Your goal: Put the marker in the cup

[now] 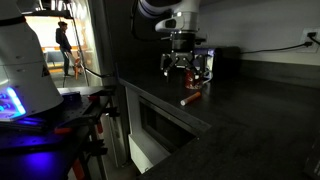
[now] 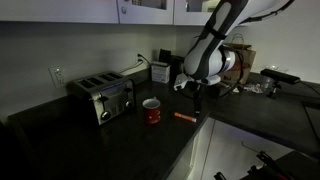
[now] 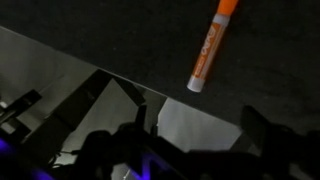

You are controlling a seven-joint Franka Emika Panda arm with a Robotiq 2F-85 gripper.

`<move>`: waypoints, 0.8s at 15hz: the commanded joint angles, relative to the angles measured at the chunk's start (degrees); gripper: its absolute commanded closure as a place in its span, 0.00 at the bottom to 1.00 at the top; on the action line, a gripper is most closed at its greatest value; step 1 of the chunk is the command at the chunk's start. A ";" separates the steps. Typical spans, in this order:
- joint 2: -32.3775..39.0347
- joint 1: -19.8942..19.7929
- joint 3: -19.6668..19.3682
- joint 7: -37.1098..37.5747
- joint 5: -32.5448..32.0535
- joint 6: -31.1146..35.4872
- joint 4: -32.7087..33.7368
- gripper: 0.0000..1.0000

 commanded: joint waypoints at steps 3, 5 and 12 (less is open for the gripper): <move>2.69 -2.12 3.75 -4.16 8.34 -2.01 1.48 0.00; 4.23 -1.99 3.34 -4.75 9.10 -1.19 2.07 0.00; 8.59 -2.53 1.33 -6.53 8.53 -0.61 5.31 0.00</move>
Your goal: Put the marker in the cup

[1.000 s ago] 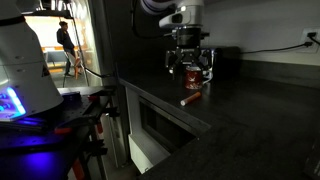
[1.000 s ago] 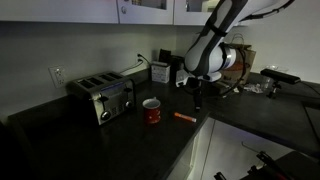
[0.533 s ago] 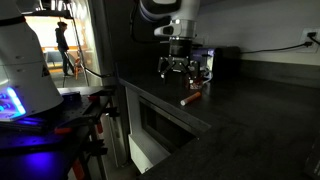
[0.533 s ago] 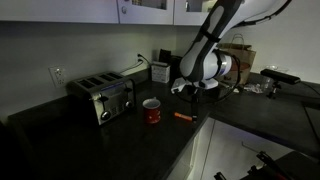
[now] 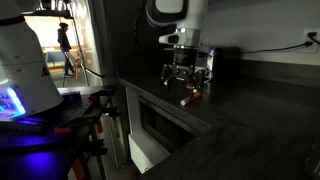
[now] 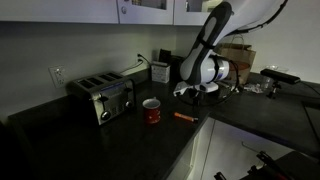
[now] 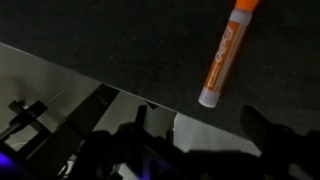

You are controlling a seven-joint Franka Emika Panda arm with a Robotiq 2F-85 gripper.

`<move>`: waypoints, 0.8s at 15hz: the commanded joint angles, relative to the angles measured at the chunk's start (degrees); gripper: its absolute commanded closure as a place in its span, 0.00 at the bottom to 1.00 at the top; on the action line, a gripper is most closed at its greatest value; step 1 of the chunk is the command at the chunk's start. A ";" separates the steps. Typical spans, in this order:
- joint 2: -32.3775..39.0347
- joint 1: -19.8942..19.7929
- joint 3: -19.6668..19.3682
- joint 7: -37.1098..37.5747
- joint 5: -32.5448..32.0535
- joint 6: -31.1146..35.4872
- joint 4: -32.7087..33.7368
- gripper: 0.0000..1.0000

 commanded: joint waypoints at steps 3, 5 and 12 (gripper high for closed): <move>2.89 -0.56 -0.56 -3.52 0.82 -0.15 3.11 0.32; 3.74 -0.74 -0.64 -3.89 1.14 0.02 3.85 0.49; 5.67 -0.82 -0.22 -5.27 2.25 0.31 5.08 0.96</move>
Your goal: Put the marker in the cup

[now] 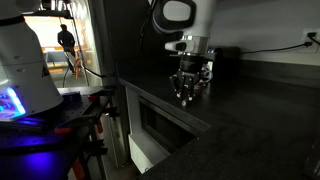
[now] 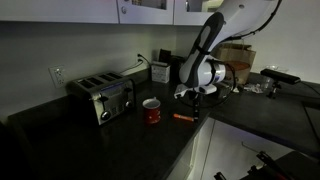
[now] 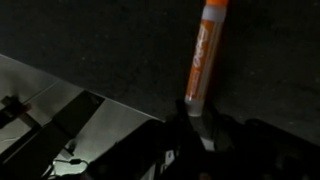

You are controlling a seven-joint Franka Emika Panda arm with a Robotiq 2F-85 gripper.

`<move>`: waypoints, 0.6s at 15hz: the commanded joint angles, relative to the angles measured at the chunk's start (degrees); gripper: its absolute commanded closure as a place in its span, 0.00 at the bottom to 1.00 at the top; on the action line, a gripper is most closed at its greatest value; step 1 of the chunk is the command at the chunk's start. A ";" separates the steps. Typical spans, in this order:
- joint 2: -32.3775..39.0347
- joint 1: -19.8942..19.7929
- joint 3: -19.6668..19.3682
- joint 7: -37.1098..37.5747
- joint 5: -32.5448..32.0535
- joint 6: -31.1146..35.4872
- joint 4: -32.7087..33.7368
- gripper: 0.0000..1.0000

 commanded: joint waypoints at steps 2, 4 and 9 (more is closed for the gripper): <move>0.68 0.04 0.21 -2.23 1.83 0.59 0.81 0.94; 0.37 0.95 -0.72 -1.51 0.38 1.05 0.60 0.94; -0.35 10.34 -10.71 6.33 -16.28 2.58 0.95 0.94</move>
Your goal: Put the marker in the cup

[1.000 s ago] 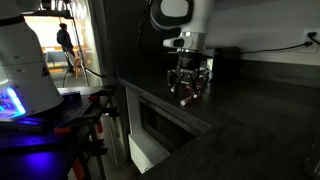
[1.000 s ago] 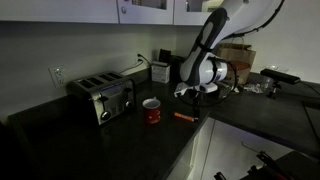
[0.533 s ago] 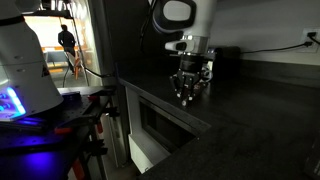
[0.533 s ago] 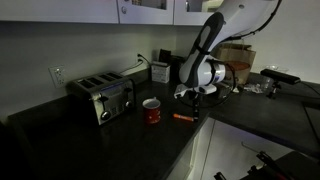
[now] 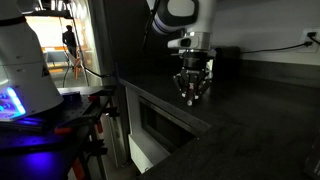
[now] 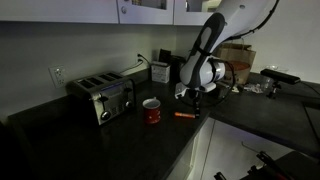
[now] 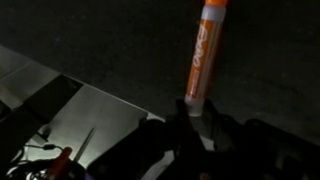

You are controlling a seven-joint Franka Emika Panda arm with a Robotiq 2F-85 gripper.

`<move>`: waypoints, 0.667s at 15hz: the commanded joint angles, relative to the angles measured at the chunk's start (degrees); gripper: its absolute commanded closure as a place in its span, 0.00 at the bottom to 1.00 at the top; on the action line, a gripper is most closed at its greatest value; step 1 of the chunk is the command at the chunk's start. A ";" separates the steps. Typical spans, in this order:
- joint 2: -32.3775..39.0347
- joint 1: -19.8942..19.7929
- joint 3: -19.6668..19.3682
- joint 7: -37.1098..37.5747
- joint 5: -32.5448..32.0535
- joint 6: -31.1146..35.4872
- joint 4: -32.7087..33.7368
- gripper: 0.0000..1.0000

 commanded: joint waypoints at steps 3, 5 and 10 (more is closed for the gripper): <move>-0.87 12.41 -11.98 11.97 -22.81 2.51 1.01 0.94; -1.84 15.03 -13.62 16.75 -31.21 3.98 1.63 0.94; -5.29 20.34 -16.42 28.36 -50.53 5.67 2.64 0.94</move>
